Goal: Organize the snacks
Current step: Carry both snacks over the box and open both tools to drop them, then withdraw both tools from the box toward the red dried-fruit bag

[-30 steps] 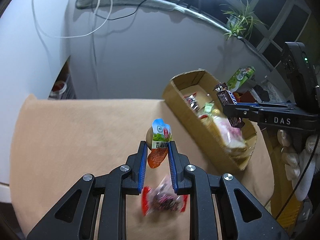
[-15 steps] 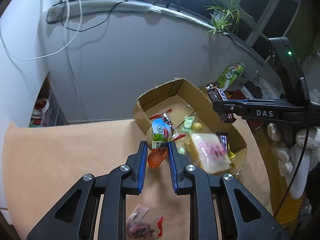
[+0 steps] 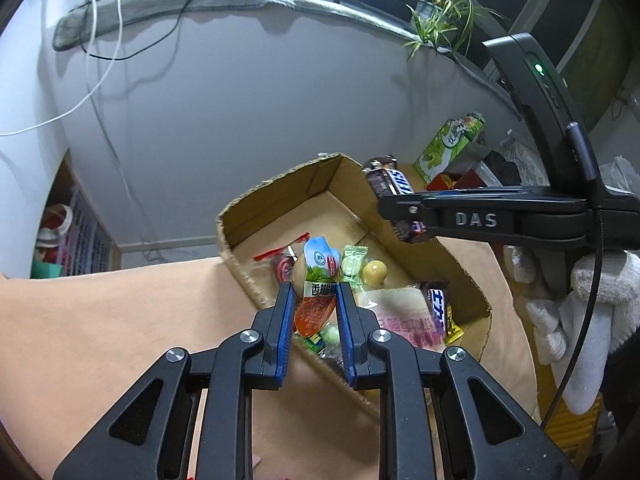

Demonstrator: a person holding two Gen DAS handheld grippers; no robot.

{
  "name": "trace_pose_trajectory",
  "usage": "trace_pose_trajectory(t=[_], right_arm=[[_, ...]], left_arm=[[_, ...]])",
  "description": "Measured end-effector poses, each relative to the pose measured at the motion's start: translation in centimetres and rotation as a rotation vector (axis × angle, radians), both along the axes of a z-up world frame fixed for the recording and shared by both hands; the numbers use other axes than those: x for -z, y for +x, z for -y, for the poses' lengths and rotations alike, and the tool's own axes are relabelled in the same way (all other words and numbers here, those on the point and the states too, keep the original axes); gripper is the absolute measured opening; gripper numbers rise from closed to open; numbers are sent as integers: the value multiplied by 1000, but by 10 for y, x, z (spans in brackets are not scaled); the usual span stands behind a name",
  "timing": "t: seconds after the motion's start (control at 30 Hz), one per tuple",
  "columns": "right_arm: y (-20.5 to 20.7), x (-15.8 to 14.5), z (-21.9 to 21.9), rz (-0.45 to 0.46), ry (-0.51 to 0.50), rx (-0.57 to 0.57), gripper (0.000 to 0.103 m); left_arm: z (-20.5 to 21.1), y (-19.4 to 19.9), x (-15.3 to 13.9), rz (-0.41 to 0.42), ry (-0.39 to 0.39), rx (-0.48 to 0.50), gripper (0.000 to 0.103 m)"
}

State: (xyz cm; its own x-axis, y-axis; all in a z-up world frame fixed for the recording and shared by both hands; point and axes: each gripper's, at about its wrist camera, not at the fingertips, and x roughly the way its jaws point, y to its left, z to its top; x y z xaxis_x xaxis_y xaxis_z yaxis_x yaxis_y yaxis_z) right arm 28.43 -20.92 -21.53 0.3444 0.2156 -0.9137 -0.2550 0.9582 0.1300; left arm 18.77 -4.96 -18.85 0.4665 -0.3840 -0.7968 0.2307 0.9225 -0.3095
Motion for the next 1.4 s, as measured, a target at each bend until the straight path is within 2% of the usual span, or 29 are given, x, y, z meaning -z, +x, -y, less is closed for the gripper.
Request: trace_pose_trajectory(t=[0.37, 0.43, 0.47, 0.53, 0.57, 1.1, 1.4], right_arm=[[10, 12, -3, -22, -16, 7, 30], [11, 12, -3, -21, -21, 11, 32], [11, 12, -3, -19, -23, 14, 35], [9, 11, -2, -10, -29, 23, 58], [9, 10, -2, -6, -29, 23, 59], [-13, -14, -8, 22, -7, 13, 60], [-45, -33, -19, 59, 20, -31, 60]], left_arm=[[17, 10, 14, -45, 16, 28, 20], [18, 12, 16, -71, 15, 27, 29], [18, 12, 16, -71, 16, 27, 31], [19, 12, 15, -66, 20, 27, 38], [19, 11, 15, -67, 18, 27, 38], [4, -5, 0, -39, 3, 7, 38], [-45, -32, -13, -18, -9, -68, 38]])
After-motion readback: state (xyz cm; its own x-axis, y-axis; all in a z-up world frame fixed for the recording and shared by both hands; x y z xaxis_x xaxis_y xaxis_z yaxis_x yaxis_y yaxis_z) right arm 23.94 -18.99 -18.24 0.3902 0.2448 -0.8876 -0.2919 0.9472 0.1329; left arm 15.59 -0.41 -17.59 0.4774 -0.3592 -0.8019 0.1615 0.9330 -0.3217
